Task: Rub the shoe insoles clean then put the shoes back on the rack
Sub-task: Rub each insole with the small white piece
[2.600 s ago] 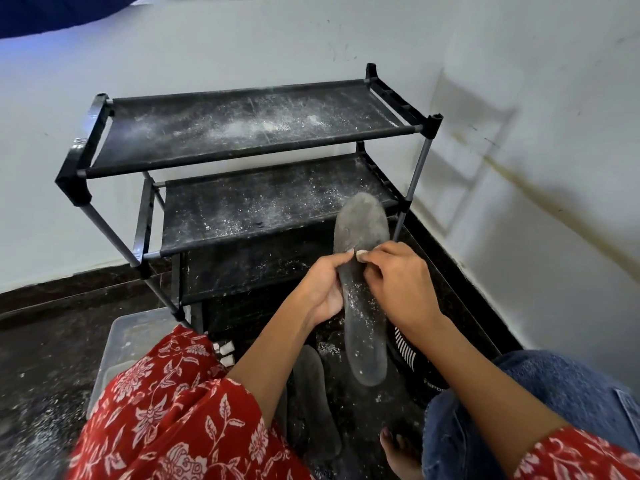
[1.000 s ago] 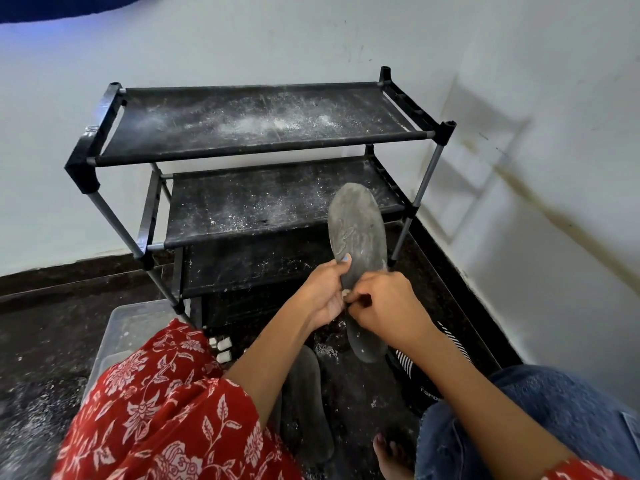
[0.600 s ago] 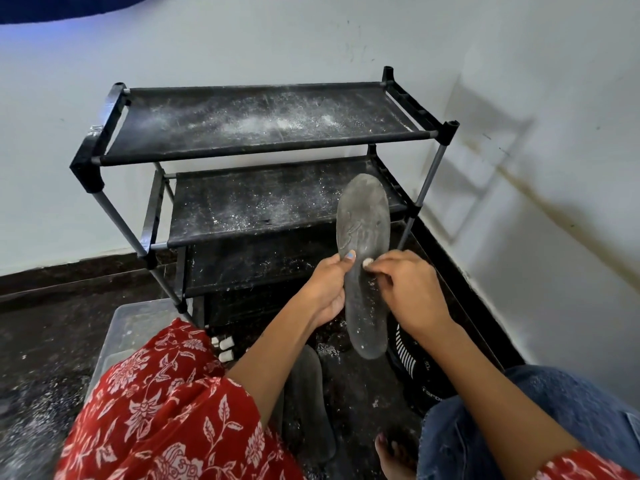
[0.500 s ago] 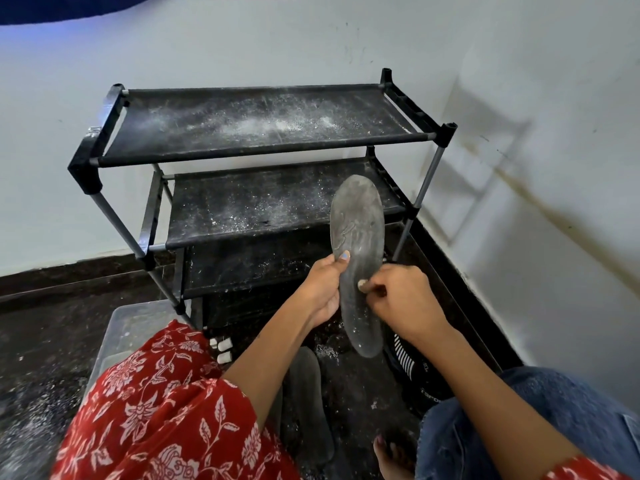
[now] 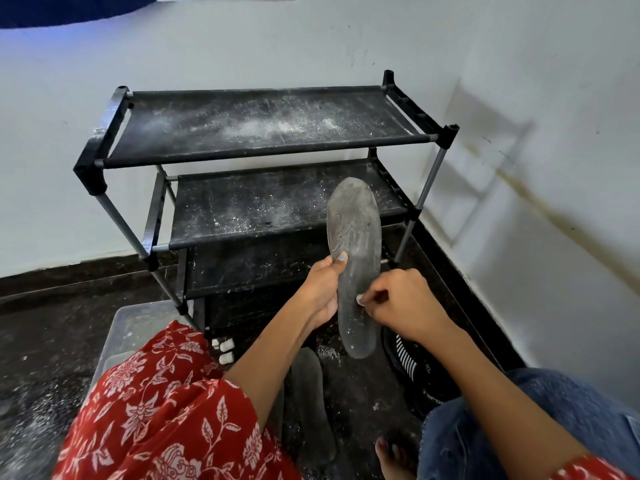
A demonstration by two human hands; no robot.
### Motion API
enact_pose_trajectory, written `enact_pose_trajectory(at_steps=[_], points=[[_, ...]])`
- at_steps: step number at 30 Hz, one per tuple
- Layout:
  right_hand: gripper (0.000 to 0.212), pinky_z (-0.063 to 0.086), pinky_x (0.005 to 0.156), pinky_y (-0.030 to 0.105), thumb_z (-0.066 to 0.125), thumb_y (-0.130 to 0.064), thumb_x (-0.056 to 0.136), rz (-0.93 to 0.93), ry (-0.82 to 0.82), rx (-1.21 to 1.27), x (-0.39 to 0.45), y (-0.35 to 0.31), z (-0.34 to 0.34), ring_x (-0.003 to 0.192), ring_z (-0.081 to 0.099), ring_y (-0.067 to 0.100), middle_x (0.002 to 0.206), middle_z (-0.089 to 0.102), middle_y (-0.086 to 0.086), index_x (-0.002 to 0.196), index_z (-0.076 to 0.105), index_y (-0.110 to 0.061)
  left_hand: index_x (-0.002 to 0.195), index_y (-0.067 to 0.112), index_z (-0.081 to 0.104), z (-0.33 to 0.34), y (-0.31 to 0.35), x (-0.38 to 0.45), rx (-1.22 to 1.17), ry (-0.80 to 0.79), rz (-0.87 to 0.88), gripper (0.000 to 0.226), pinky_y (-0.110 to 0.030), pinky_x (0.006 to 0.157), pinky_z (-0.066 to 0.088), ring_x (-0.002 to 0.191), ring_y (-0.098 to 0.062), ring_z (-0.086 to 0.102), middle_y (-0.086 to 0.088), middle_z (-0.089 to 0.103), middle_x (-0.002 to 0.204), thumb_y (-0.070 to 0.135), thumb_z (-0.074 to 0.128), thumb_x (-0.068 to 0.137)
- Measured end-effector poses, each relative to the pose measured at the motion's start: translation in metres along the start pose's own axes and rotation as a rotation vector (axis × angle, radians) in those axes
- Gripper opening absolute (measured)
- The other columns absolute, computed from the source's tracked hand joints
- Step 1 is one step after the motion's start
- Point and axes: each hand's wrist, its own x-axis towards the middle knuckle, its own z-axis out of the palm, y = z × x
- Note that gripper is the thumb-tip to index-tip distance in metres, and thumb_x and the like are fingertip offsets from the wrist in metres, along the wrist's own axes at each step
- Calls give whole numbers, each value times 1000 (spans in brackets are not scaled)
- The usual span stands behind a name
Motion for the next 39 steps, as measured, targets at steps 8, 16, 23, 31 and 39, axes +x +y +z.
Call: enact_pose_trajectory(at_steps=[8,16,23,31,39], points=[[24,54,79,39,63,-2,78,-146,264,-2,6,-3,6,87,65,21,92,70,1,93,75,-15,120,5,54,3,-6,1,-8,-48,-1,29,-24,70,57,85,-17,67,-10,68,99,18,34,103],[11,53,78,28,67,-18,78,-37,-56,29,-4,-12,4,76,67,11,82,74,-5,82,77,-20,122,4,52,-1,-3,5,-32,20,21,28,-24,69,58,87,-19,65,-12,66,101,16,35,102],[23,53,77,33,63,-4,77,-171,221,-50,3,-9,10,87,64,18,92,71,-1,93,75,-17,123,6,53,0,-6,4,-1,-17,12,30,-24,71,55,85,-17,66,-10,67,100,19,35,102],[12,52,77,33,65,-15,75,-113,14,16,-4,-17,13,75,66,16,81,72,-3,79,76,-17,117,9,53,-2,0,4,-30,29,26,25,-29,79,55,90,-20,64,-12,66,105,17,35,102],[19,53,68,28,61,-8,77,-148,453,5,0,-14,22,78,64,21,86,67,3,91,74,-9,113,9,58,-1,7,-4,15,-155,-49,31,-36,82,54,90,-18,68,-8,70,98,31,40,100]])
